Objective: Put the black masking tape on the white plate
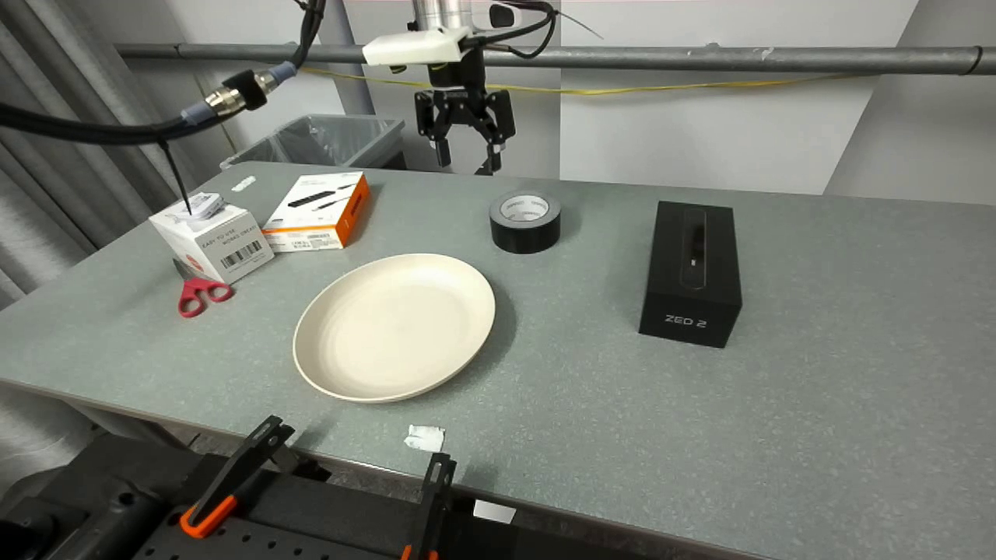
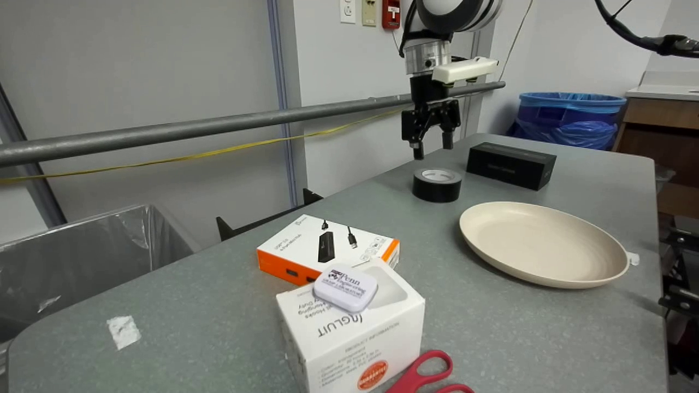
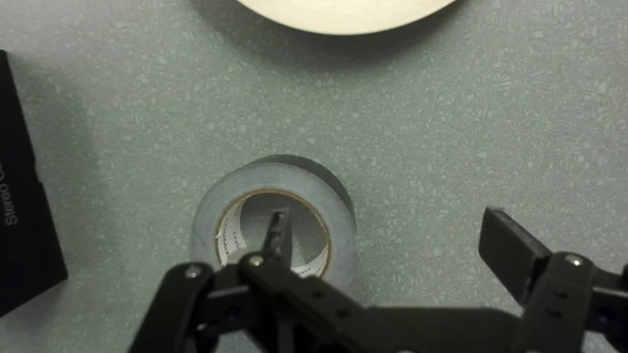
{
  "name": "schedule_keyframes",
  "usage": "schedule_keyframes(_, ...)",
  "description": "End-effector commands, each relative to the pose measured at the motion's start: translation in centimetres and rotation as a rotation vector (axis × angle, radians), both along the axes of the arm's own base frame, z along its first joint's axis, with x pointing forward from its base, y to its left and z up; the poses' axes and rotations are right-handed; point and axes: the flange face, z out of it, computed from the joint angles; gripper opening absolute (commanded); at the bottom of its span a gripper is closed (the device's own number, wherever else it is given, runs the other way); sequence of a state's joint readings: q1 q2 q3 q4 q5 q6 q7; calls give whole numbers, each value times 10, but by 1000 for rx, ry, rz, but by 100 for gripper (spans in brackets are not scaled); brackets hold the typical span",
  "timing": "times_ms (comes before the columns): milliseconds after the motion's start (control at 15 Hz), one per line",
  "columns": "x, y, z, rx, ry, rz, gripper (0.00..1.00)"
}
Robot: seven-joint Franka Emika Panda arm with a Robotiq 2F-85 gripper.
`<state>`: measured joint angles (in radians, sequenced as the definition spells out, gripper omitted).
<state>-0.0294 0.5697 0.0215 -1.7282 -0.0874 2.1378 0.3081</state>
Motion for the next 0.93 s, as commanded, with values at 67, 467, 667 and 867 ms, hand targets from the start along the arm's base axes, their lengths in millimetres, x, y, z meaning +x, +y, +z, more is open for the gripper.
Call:
schedule_keyframes(67,4,-2,-5,-21,-50,2,100)
schedule_keyframes(467,3,-16,-42,-31,-59,-11,100)
schedule_keyframes(667,5,-18,-63,-23,-72,-18,100)
schedule_keyframes(867,6,-17,-81,-6,-63,-21,75)
